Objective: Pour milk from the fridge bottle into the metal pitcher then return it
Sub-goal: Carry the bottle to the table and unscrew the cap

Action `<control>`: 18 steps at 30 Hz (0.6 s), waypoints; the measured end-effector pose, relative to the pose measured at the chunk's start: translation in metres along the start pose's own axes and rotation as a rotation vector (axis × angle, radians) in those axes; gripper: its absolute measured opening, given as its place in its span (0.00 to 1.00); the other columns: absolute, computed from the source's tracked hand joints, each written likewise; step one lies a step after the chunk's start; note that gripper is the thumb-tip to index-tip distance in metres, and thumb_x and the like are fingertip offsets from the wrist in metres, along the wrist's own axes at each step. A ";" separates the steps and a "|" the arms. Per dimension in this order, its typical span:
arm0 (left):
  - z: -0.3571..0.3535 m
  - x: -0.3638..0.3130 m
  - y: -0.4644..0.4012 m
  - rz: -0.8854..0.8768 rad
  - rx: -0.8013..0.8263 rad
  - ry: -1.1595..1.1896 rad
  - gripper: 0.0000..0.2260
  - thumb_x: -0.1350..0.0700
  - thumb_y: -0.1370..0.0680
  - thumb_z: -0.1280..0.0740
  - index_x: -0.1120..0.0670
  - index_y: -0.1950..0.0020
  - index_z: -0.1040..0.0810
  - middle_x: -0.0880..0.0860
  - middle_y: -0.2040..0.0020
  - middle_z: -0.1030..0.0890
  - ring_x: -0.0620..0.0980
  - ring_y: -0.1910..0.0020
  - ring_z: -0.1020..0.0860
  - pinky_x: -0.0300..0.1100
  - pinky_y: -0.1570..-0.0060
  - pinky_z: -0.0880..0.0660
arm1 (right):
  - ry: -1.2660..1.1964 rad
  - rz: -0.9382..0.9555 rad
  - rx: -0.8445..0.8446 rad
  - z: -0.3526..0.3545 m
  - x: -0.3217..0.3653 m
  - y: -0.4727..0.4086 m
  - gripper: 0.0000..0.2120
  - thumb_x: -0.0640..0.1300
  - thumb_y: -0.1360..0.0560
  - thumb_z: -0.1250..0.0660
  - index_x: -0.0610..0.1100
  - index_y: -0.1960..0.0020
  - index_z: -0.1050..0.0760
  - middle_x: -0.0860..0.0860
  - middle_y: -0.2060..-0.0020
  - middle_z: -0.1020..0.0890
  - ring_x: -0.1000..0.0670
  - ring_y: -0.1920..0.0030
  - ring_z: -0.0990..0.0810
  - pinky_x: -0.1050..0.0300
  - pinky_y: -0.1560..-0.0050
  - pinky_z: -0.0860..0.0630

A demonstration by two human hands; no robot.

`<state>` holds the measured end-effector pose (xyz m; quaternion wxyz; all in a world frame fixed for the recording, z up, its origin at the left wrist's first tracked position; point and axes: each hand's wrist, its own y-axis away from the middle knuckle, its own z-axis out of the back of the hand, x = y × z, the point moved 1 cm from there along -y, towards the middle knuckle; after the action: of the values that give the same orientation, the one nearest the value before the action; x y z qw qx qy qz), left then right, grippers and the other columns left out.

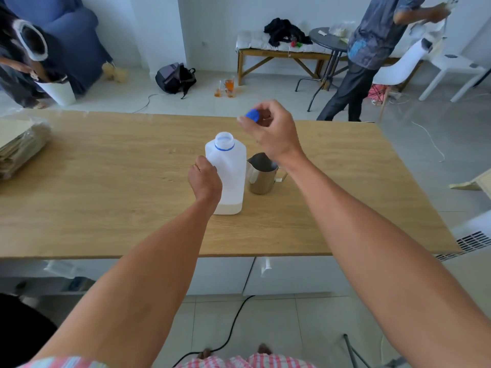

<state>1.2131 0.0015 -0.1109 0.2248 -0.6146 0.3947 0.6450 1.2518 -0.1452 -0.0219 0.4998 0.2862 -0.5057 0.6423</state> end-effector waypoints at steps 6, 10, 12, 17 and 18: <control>-0.001 0.004 -0.003 0.010 0.002 -0.013 0.16 0.57 0.20 0.45 0.53 0.68 0.41 0.48 0.71 0.37 0.52 0.64 0.38 0.47 0.63 0.38 | -0.043 -0.305 -0.078 0.000 -0.075 0.064 0.17 0.43 0.34 0.21 0.50 0.47 0.20 0.48 0.50 0.15 0.52 0.52 0.16 0.49 0.48 0.17; -0.001 0.006 -0.004 0.002 0.009 -0.018 0.15 0.57 0.20 0.45 0.52 0.67 0.43 0.47 0.70 0.39 0.51 0.64 0.39 0.47 0.63 0.39 | 0.101 -0.417 -0.064 -0.007 -0.116 0.102 0.18 0.41 0.32 0.20 0.51 0.48 0.24 0.49 0.45 0.22 0.49 0.48 0.20 0.61 0.50 0.23; -0.001 0.007 -0.005 0.004 0.012 -0.018 0.15 0.56 0.20 0.45 0.52 0.66 0.43 0.48 0.69 0.39 0.52 0.62 0.39 0.46 0.64 0.38 | 0.147 -0.467 -0.014 -0.013 -0.137 0.116 0.15 0.40 0.29 0.21 0.48 0.46 0.23 0.50 0.46 0.22 0.50 0.48 0.21 0.67 0.53 0.28; -0.002 0.010 -0.008 -0.023 0.017 -0.033 0.14 0.57 0.21 0.46 0.51 0.66 0.44 0.49 0.69 0.41 0.52 0.64 0.41 0.44 0.68 0.41 | 0.337 -0.495 0.084 -0.028 -0.173 0.133 0.20 0.44 0.30 0.21 0.48 0.39 0.19 0.52 0.44 0.19 0.47 0.42 0.22 0.54 0.43 0.23; -0.002 0.011 -0.008 -0.029 0.020 -0.033 0.13 0.57 0.22 0.46 0.50 0.66 0.45 0.49 0.69 0.41 0.51 0.64 0.41 0.44 0.69 0.42 | 0.363 -0.505 0.094 -0.030 -0.175 0.135 0.22 0.45 0.31 0.21 0.48 0.38 0.19 0.52 0.43 0.19 0.47 0.42 0.22 0.51 0.41 0.23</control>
<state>1.2189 0.0021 -0.1229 0.2467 -0.6072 0.3882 0.6479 1.1894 -0.1768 -0.2333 0.7116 0.3064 -0.2909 0.5613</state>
